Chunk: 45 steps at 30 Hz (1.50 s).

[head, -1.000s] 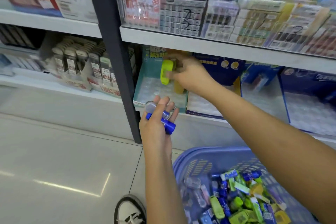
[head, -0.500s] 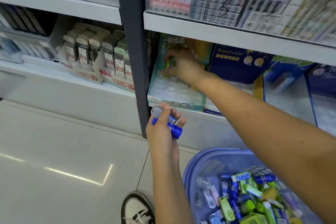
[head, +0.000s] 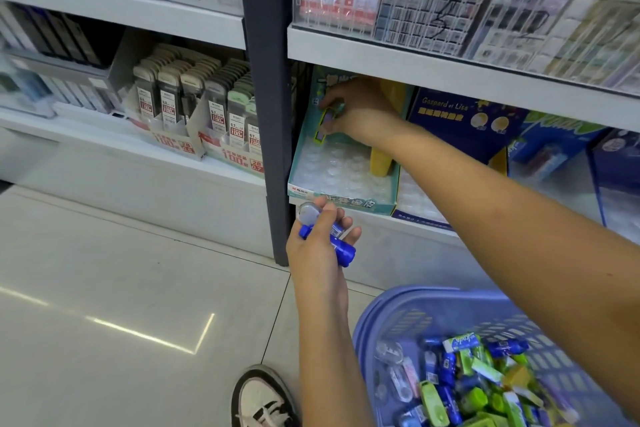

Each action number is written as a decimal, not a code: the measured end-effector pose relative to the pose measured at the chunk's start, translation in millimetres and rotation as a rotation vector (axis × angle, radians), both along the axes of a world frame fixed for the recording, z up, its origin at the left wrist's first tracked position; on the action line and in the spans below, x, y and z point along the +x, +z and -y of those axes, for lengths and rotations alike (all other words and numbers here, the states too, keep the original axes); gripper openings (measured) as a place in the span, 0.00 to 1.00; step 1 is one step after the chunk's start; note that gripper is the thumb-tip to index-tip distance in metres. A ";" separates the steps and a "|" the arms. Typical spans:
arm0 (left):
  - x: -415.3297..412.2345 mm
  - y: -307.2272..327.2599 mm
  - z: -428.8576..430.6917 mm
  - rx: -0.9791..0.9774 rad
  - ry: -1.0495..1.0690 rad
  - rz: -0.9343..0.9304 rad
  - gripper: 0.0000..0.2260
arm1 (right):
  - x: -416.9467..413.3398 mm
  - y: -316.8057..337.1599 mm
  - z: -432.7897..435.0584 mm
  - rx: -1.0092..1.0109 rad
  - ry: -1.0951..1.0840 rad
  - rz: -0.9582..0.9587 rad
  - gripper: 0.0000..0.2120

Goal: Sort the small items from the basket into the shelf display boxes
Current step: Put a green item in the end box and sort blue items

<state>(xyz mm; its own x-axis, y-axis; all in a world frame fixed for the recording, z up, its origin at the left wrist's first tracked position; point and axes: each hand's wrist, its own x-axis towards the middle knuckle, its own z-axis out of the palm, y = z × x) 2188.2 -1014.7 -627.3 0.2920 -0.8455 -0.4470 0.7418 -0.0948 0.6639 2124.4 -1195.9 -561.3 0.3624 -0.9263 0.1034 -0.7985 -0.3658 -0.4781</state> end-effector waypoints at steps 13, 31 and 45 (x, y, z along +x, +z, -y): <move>1.7 0.1 2.7 0.098 -0.004 0.114 0.14 | 7.9 -16.0 -1.5 -0.144 0.064 -0.149 0.13; 1.6 3.4 0.7 0.094 -0.017 0.212 0.08 | 13.4 -23.8 0.9 -0.292 0.060 -0.293 0.15; 3.5 5.2 -2.2 0.072 -0.026 0.188 0.08 | 8.0 -25.1 -1.3 -0.185 0.001 -0.064 0.12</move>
